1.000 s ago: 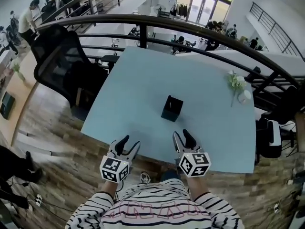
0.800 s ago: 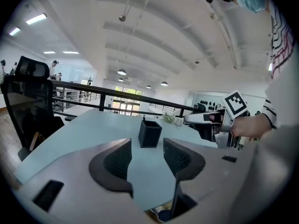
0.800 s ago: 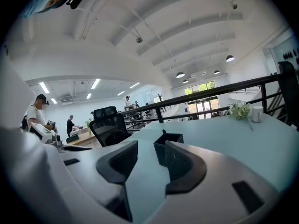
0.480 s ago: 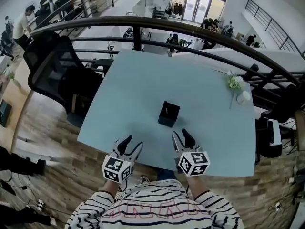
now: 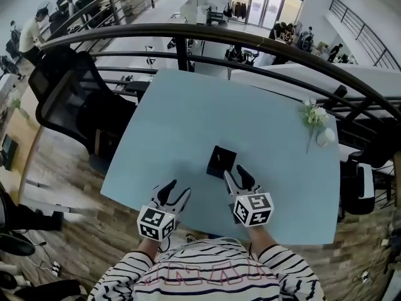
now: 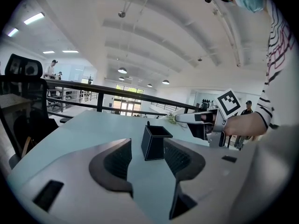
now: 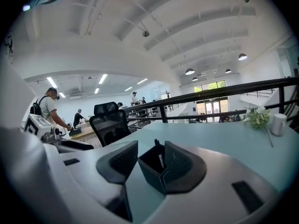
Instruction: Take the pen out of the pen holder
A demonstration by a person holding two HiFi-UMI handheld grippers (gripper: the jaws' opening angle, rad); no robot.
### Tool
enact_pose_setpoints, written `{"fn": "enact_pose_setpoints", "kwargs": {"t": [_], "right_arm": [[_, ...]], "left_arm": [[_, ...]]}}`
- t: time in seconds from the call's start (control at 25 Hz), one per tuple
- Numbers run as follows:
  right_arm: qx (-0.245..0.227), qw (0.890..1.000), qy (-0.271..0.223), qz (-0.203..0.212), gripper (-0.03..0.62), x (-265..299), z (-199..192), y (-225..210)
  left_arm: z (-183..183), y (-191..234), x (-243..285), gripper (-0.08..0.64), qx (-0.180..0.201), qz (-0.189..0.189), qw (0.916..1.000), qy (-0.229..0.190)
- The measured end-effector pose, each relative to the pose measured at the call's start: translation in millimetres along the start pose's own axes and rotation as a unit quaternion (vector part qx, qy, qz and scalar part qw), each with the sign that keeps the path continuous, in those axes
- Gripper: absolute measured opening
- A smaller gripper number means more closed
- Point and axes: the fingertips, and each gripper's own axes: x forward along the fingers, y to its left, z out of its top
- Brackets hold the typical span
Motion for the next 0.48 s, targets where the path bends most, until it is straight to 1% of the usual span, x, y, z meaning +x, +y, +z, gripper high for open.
{"fn": "enact_pose_setpoints", "kwargs": {"t": [0.16,0.48], "right_arm": [[-0.013,1.0,0.009,0.015,0.189,23,5,-8],[-0.048,0.997,0.024,0.047,0.189,73,12,-8]], "left_arm": [[0,8,16,0.193,-0.008,0.008,0.9999,0.005],[-3,25,34,0.193,-0.022,0.023,0.9994,0.014]]}}
